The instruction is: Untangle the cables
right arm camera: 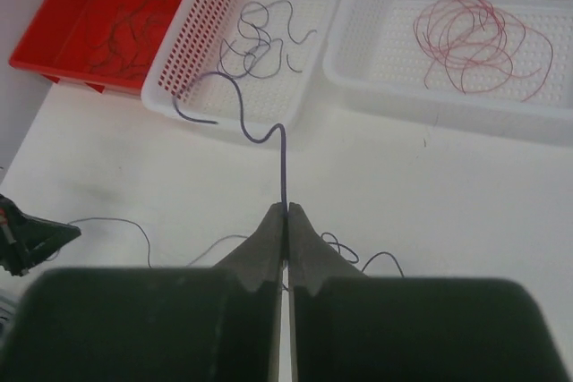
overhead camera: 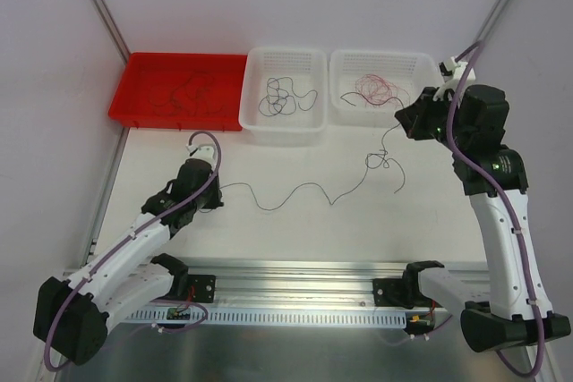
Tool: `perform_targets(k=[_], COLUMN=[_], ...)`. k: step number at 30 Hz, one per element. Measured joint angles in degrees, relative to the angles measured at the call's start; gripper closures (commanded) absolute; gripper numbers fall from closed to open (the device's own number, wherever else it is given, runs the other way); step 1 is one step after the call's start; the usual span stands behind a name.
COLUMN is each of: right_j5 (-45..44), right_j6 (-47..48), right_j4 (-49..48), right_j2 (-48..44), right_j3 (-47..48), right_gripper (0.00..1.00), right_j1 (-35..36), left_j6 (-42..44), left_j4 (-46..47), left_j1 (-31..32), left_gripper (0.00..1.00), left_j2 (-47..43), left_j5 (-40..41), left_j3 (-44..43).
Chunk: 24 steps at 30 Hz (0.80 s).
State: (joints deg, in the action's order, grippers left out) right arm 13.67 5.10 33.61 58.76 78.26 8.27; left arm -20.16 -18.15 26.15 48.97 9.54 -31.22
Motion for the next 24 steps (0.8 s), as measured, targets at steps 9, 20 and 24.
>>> perform_targets(k=[9,20,24], right_j5=[9.0,12.0,12.4], right_j6=[-6.7,-10.7,-11.4], right_j4=[-2.1,-2.8,-3.8], right_j2=[0.2,0.2,0.2], right_j3=[4.8,1.1,1.1], right_gripper=[0.99,0.99,0.99], right_j1=[0.8,10.3,13.4], left_j6=[0.5,3.1,9.6], left_j4=[3.5,32.9,41.3], left_j1=[0.0,5.6,13.4], left_gripper=[0.28,0.14,0.15], left_j2=[4.9,-3.9,5.2], left_j5=[-6.1,-26.5,-30.0], left_j3=[0.3,8.0,5.6])
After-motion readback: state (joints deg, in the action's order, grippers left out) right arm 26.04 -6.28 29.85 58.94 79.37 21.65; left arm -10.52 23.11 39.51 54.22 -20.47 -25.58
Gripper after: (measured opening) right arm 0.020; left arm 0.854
